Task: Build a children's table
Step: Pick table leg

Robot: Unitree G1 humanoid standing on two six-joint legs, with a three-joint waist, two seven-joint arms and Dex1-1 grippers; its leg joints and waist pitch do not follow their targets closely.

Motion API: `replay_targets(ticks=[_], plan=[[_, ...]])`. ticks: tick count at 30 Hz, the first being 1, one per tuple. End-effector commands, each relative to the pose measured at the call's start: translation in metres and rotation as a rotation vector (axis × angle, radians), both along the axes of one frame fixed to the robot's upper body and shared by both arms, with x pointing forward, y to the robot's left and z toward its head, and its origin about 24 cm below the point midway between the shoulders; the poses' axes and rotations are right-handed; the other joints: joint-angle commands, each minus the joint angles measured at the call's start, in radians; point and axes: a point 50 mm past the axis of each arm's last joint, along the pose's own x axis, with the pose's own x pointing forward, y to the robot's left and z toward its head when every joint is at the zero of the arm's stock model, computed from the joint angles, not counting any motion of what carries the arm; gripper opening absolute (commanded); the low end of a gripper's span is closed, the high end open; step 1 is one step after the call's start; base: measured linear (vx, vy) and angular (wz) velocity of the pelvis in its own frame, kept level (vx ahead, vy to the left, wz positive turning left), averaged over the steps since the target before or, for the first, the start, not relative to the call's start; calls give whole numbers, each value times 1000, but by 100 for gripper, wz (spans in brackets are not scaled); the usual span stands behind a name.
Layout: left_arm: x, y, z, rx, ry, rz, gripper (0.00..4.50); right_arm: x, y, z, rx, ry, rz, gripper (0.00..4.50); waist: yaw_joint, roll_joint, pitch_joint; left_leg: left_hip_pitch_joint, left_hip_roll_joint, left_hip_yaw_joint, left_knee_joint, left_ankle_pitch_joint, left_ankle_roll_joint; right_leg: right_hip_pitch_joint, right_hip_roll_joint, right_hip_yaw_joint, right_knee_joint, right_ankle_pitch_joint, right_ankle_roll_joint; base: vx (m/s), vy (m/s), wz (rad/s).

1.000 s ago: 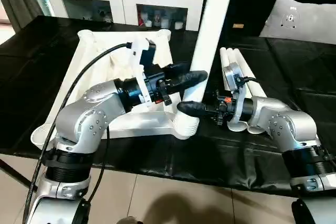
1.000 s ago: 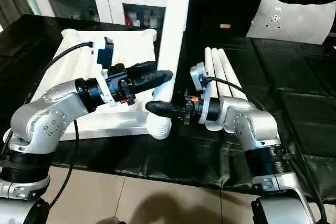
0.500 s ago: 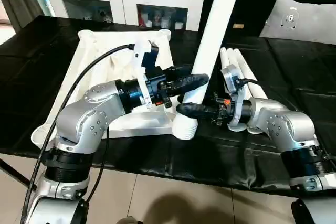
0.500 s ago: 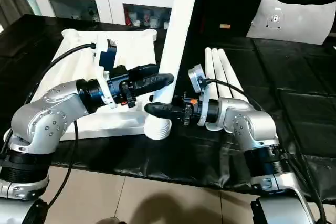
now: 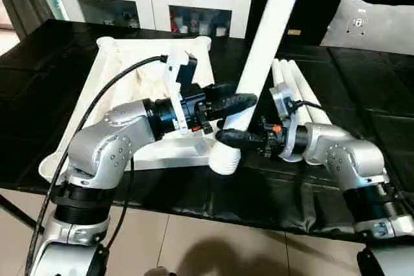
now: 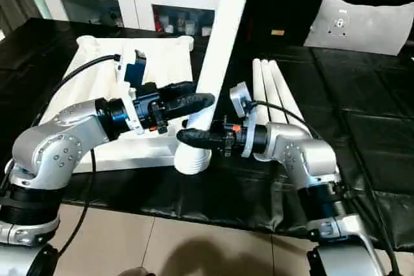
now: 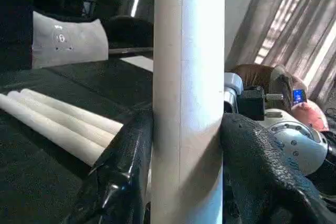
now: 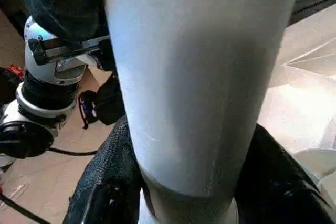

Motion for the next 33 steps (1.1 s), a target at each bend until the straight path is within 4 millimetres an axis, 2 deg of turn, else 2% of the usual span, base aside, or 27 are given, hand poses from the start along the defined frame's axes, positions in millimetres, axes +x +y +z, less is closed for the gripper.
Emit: replay_targets(ticks=[1,5,10,14,20,25,27,28,29,30,33], plan=[[-12,-19,10,-10,-43,-129,252,1,1,-5,-41,-3,-49,190,3,-2,-79,16,46,-11,-60,-56,39,61,-75,39,-59,-2,-253,0,0,0],[-16,-25,4,29,-26,-165,252,4,3,-9,-67,-27,-102,190,1,0,-77,16,47,-12,-62,-78,27,59,-74,38,-63,-34,-245,0,0,0],[-11,-28,0,40,-3,-132,252,7,6,-11,-68,-36,-151,189,-2,6,-75,18,47,-13,-66,-117,6,57,-74,38,-72,-90,-231,0,0,0],[-8,-28,0,36,15,-140,252,6,9,-13,-80,-56,-171,188,-2,7,-74,20,47,-13,-69,-134,-7,55,-74,39,-73,-109,-222,0,0,0],[-7,-23,2,-31,39,-148,306,8,7,-13,-77,-71,-205,188,-3,5,-76,17,45,-13,-67,-120,1,58,-74,38,-70,-72,-231,0,0,0],[-10,-15,-3,-93,44,-175,354,7,4,-13,-63,-75,-237,188,-8,4,-75,16,45,-13,-68,-119,11,59,-73,38,-72,-81,-228,0,0,0],[-13,-14,-3,-153,57,-213,365,5,2,-12,-32,-65,-240,188,-11,4,-74,17,46,-13,-69,-126,11,58,-73,39,-73,-89,-227,0,0,0],[-15,-14,-2,-216,76,-237,387,3,1,-10,-8,-55,-240,188,-12,0,-74,15,46,-12,-69,-124,14,59,-74,39,-73,-90,-230,0,0,0],[-15,-14,-1,-237,83,-239,390,3,0,-10,-1,-52,-241,188,-11,1,-74,16,46,-11,-68,-125,14,58,-74,39,-73,-91,-232,0,0,0],[-15,-13,1,-298,103,-242,390,2,0,-9,21,-43,-242,188,-11,-4,-74,17,46,-10,-68,-132,16,58,-74,39,-74,-97,-236,0,0,0],[-16,-13,7,-425,135,-260,391,0,-2,-7,64,-26,-254,188,-7,-4,-72,18,46,-9,-69,-135,13,55,-75,39,-76,-120,-244,0,0,0]])
